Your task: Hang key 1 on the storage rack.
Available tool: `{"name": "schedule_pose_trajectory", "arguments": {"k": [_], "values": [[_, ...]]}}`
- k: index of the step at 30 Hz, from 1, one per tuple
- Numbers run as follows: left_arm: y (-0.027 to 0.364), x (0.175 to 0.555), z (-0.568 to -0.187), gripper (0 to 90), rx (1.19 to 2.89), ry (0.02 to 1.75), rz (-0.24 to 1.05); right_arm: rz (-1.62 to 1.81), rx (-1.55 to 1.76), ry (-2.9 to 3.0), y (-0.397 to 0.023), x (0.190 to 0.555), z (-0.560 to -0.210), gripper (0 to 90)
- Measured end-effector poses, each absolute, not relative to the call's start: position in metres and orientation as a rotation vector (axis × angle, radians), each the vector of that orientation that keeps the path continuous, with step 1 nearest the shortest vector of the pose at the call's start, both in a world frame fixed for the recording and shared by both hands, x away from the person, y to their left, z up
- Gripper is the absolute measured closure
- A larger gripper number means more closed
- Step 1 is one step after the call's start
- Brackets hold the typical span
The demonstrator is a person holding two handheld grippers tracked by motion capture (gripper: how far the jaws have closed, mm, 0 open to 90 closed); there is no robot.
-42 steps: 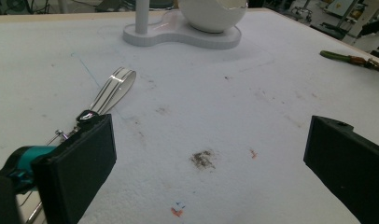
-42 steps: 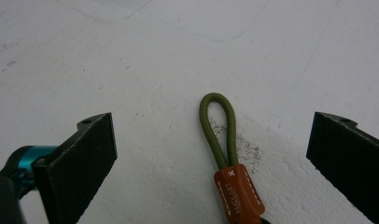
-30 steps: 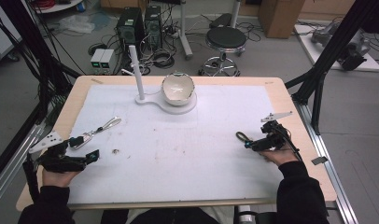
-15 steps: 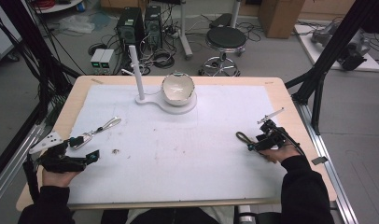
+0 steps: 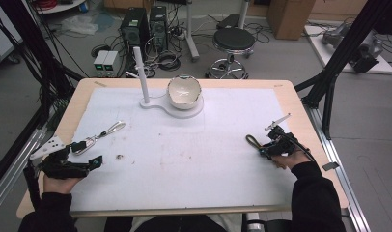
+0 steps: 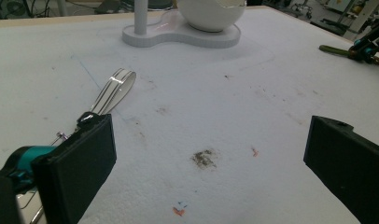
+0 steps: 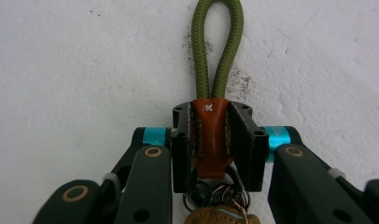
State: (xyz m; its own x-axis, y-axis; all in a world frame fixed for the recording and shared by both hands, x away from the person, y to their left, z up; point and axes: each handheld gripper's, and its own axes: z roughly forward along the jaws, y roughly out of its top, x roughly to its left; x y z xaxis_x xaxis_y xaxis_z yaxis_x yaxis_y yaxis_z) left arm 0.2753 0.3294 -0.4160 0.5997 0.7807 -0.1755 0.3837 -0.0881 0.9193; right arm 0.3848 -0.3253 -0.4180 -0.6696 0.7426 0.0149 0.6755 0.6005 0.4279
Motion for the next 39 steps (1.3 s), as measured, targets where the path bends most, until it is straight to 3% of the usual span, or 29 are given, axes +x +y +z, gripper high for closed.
{"name": "schedule_pose_trajectory", "arguments": {"k": [18,26,39], "values": [[0.329,0.276,-0.416,2.8,1.698,0.964,0.440,0.868,1.176,2.533,-0.330,0.374,-0.391,72.6],[0.327,0.279,-0.416,2.8,1.706,0.958,0.431,0.986,1.101,2.474,-0.313,0.377,-0.358,72.6],[0.327,0.278,-0.417,2.8,1.716,0.956,0.430,1.051,1.069,2.438,-0.274,0.390,-0.334,72.5]]}}
